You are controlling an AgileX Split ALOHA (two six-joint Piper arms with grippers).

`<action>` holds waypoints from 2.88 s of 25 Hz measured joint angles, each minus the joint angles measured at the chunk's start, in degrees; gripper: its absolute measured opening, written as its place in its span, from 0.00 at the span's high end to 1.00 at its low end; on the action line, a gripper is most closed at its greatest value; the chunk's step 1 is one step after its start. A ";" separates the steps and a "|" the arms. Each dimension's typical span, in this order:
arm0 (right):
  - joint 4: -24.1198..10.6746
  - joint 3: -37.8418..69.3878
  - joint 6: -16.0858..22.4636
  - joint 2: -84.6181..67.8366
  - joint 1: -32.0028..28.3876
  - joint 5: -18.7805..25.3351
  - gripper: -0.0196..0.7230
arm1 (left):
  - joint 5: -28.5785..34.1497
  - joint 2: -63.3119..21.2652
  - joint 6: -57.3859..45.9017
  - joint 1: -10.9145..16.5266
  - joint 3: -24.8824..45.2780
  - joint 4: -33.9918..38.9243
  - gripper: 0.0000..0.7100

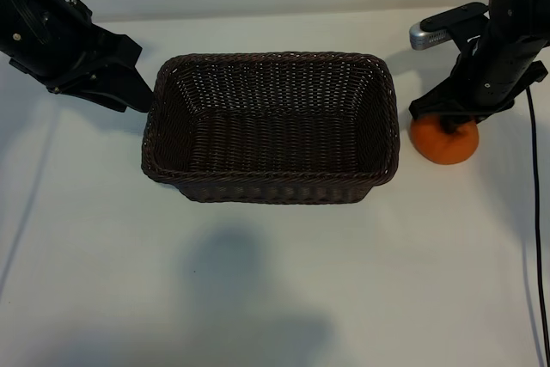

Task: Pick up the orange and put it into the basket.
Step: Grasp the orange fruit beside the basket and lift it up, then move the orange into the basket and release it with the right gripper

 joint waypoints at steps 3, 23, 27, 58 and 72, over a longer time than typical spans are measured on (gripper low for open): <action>-0.13 -0.05 0.04 0.00 0.00 1.04 0.85 | 0.00 0.00 0.19 0.00 0.00 0.00 0.46; -0.08 -7.09 0.25 -14.21 0.00 23.85 0.86 | 0.00 0.00 0.16 0.00 0.00 0.00 0.46; 0.40 -7.09 0.25 -16.69 0.00 25.04 0.86 | 0.00 0.00 0.16 0.00 0.00 0.00 0.46; 5.17 -7.09 -1.34 -19.49 0.00 26.00 0.86 | 0.00 0.00 -0.01 0.00 0.00 0.00 0.46; 10.72 -7.09 -2.40 -19.49 0.75 24.39 0.86 | 0.00 0.00 -0.01 0.00 0.00 -0.05 0.46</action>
